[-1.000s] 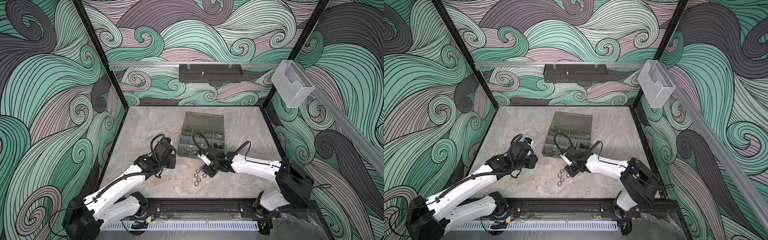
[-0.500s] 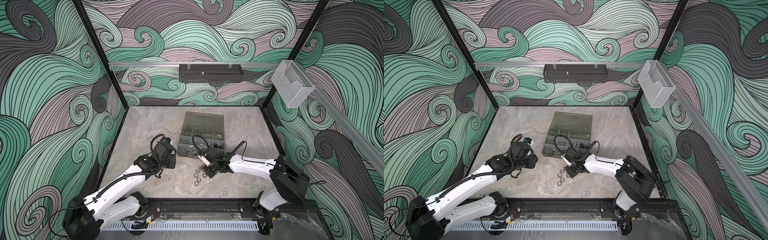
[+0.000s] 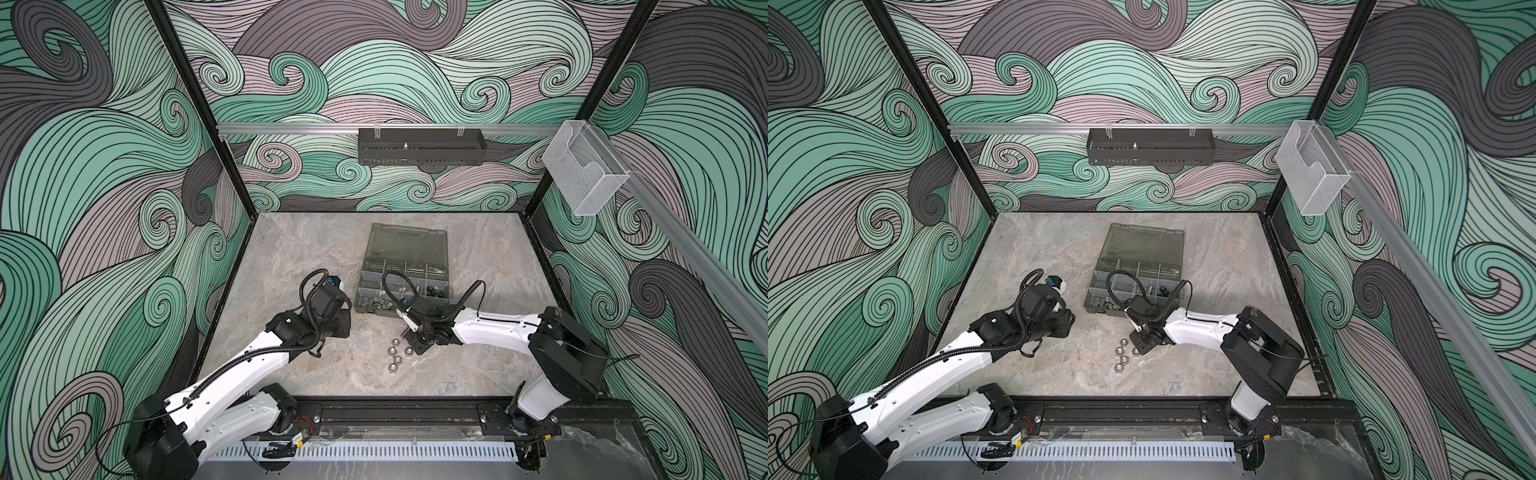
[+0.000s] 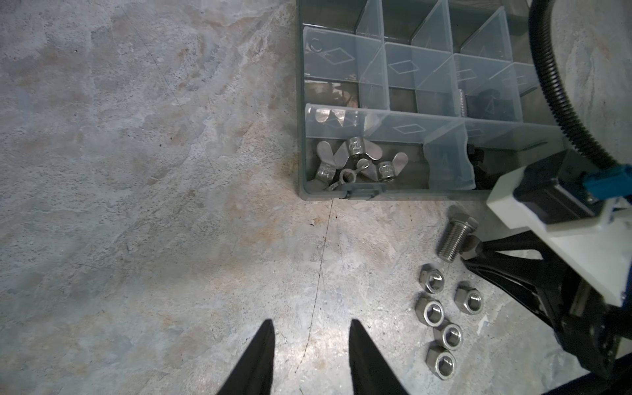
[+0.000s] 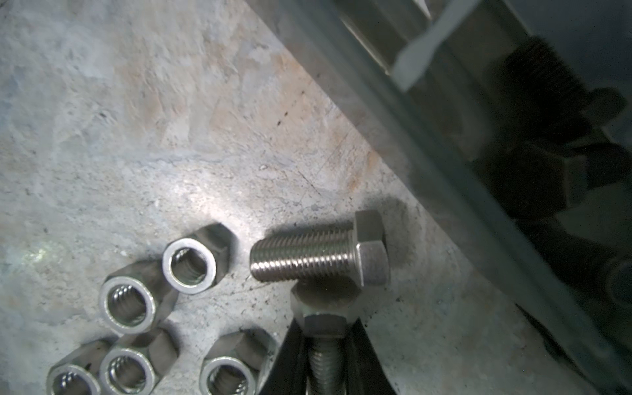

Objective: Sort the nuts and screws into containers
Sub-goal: 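Carry the silver bolt with the right gripper into the bolt compartment, release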

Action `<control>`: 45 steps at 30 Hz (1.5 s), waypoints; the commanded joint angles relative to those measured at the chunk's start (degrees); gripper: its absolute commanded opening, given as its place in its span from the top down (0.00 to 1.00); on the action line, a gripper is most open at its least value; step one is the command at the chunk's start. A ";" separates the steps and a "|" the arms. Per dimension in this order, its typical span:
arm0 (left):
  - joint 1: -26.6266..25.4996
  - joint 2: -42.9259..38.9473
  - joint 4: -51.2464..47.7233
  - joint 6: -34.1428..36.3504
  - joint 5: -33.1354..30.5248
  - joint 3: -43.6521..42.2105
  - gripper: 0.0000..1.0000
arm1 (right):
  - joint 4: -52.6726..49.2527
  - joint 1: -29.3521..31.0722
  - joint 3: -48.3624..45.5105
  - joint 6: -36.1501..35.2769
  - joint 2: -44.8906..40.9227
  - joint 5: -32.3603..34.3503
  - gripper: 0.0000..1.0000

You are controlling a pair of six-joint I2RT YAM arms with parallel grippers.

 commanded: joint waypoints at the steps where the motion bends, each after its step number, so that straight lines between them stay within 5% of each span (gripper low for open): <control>1: 0.50 -1.17 -1.44 -0.85 -1.15 -0.65 0.60 | -2.51 0.18 1.58 0.06 -4.37 1.21 0.82; 11: 0.51 -1.59 -0.90 -1.36 -0.60 -1.50 0.60 | -5.81 -5.76 7.68 -2.01 -13.06 4.05 0.82; 21: 0.51 -2.53 -0.50 -2.95 1.69 -2.71 0.60 | -4.79 -15.52 18.44 -1.30 -0.41 3.59 0.83; 38: 0.51 -2.75 -0.96 -4.52 5.51 -2.81 0.60 | -4.32 -16.60 27.69 -0.76 12.17 3.44 0.82; 45: 0.51 -3.14 -1.38 -4.72 6.25 -2.92 0.60 | -4.74 -16.53 28.80 0.40 12.20 2.99 0.59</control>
